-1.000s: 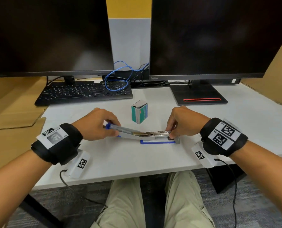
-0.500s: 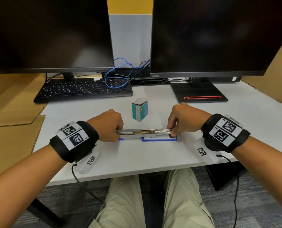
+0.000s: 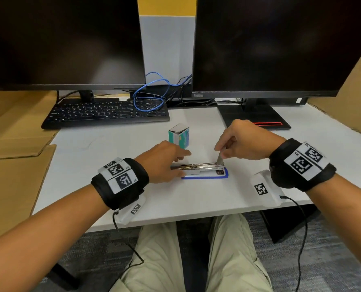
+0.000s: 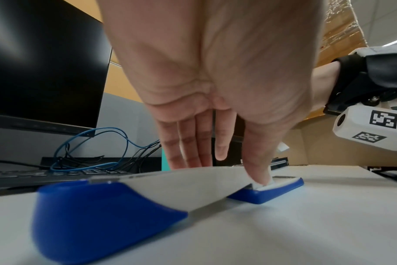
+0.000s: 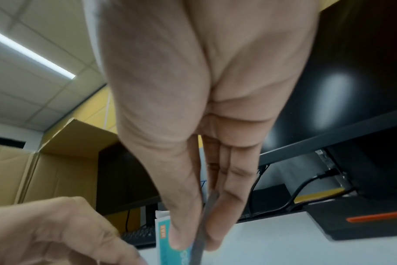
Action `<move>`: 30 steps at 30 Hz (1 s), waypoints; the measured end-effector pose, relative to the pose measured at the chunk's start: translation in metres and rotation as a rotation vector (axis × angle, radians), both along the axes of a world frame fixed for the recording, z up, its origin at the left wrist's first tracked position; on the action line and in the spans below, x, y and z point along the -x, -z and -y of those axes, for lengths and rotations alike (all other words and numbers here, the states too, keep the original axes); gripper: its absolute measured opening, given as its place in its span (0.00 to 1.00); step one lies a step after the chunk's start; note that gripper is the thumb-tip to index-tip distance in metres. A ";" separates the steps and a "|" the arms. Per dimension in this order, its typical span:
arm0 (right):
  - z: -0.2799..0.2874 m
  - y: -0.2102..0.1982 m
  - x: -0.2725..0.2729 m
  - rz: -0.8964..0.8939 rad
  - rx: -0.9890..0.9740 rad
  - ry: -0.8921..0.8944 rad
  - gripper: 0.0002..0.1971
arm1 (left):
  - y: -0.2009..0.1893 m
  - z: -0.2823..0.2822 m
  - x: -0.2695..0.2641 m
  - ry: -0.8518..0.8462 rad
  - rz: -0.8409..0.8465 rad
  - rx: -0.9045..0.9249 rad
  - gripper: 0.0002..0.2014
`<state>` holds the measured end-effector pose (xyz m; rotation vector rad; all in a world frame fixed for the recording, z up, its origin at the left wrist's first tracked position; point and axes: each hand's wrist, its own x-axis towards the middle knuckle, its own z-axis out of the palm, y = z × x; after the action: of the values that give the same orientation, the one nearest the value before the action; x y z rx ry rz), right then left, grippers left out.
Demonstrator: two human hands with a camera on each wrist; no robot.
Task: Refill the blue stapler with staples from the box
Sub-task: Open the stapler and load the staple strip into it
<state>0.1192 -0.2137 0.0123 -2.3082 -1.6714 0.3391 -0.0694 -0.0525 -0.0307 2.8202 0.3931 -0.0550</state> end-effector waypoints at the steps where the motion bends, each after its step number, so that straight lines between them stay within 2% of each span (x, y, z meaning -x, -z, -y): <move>1: 0.000 0.001 0.001 -0.012 -0.008 -0.002 0.12 | -0.001 0.002 -0.002 0.009 0.034 0.008 0.29; 5: -0.005 0.017 0.010 -0.073 -0.076 0.035 0.11 | -0.004 0.012 -0.008 0.049 0.071 0.039 0.22; 8: -0.006 0.026 0.015 -0.095 -0.111 0.066 0.10 | -0.005 0.016 -0.011 0.055 0.067 0.037 0.21; 13: -0.006 0.026 0.018 0.036 -0.075 0.011 0.07 | -0.003 0.019 -0.013 0.049 0.057 0.022 0.22; 19: 0.001 0.026 0.024 0.239 -0.002 -0.088 0.12 | -0.001 0.021 -0.013 0.034 0.059 0.003 0.22; 30: 0.003 0.028 0.040 0.220 0.013 -0.051 0.11 | -0.005 0.024 -0.015 0.009 0.044 0.014 0.24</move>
<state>0.0792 -0.2168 -0.0157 -2.3901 -1.8362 0.1089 -0.0548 -0.0768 -0.0259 2.8043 0.3683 0.0021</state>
